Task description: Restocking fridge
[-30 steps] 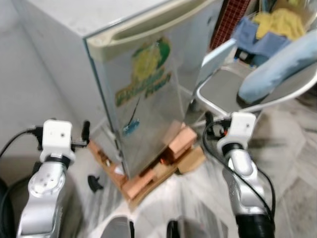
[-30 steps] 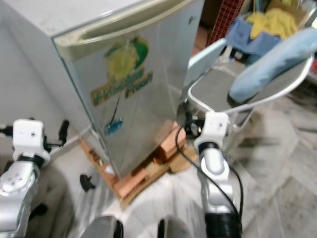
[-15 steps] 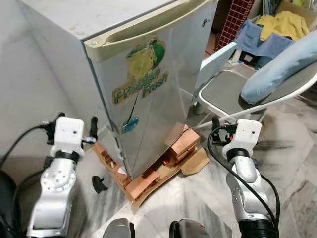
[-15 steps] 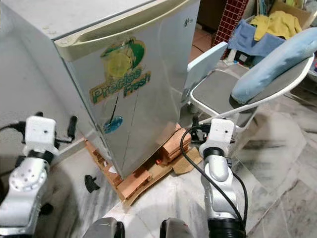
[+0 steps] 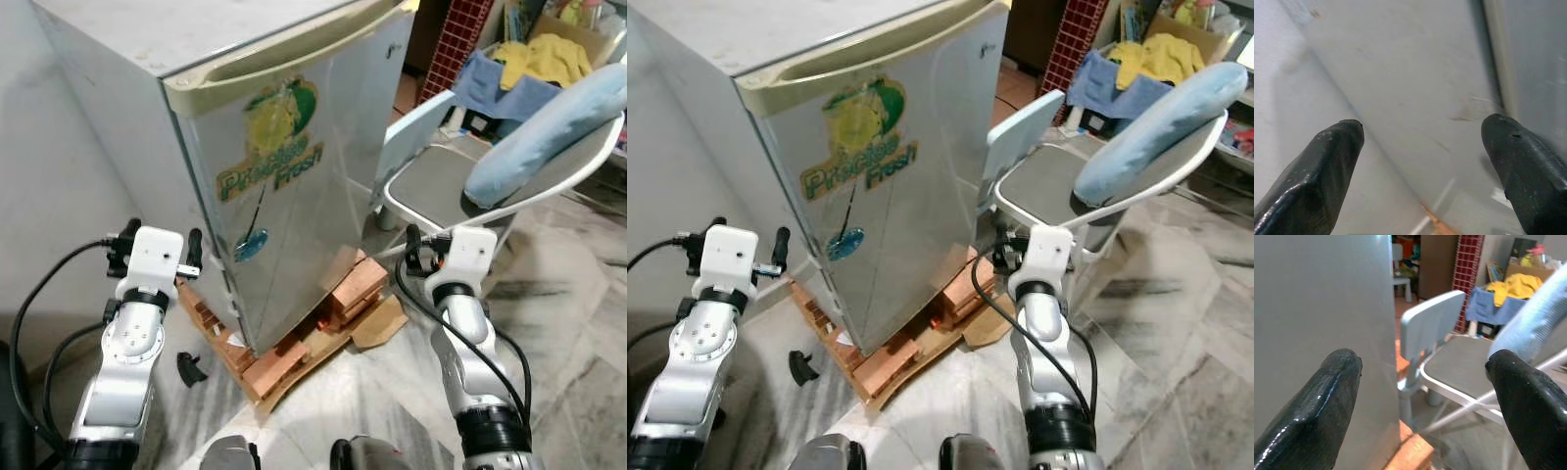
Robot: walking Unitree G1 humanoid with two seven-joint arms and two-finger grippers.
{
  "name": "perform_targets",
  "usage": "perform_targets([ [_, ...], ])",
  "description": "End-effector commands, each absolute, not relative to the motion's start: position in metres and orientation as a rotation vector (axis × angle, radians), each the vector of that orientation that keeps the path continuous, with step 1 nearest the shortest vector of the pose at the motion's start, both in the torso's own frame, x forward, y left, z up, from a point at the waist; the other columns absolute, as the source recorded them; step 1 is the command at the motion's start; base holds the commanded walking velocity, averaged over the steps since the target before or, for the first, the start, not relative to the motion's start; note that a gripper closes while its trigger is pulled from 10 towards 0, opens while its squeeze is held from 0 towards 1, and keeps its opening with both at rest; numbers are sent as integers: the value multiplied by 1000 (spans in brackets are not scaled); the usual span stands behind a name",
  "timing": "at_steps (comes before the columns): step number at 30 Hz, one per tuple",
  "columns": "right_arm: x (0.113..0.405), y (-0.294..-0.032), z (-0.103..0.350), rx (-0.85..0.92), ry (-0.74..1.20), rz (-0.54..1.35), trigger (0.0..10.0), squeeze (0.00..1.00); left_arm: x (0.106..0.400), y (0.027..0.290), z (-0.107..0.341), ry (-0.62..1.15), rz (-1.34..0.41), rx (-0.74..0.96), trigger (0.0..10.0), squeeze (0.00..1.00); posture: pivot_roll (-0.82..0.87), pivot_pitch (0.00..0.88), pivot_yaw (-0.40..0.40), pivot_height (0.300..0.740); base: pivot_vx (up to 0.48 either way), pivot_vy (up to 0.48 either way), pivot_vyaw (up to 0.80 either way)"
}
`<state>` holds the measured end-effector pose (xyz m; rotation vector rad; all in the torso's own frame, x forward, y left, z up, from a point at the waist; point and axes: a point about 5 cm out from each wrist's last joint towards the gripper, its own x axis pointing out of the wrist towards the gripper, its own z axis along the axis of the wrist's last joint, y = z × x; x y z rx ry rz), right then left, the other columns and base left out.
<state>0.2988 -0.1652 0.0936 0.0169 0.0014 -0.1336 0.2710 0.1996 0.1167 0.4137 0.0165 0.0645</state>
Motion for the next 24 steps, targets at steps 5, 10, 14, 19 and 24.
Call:
perform_targets([
  [5, 297, -166, 83, 11, 29, -141, 10000, 0, 270, 211, 114, 25, 88, 437, 10000, 0, 142, 0, 13, 740, 0, 0, 0],
  [10, 298, -164, 83, 0, 25, -114, 10000, 0, 269, 206, 111, 25, 77, 434, 10000, 0, 134, 0, -3, 740, 0, 0, -643],
  [14, 301, -165, 86, -37, 13, -91, 10000, 0, 273, 196, 115, -10, 44, 433, 10000, 0, 132, 0, -52, 740, 0, 0, -641],
  [19, 302, -171, 87, -65, 19, -76, 10000, 0, 274, 195, 117, -26, 72, 422, 10000, 0, 125, 0, -86, 740, 0, 0, 0],
  [24, 305, -173, 86, -74, 26, -71, 10000, 0, 268, 193, 113, -7, 88, 377, 10000, 0, 144, 0, -115, 740, 0, 0, 0],
])
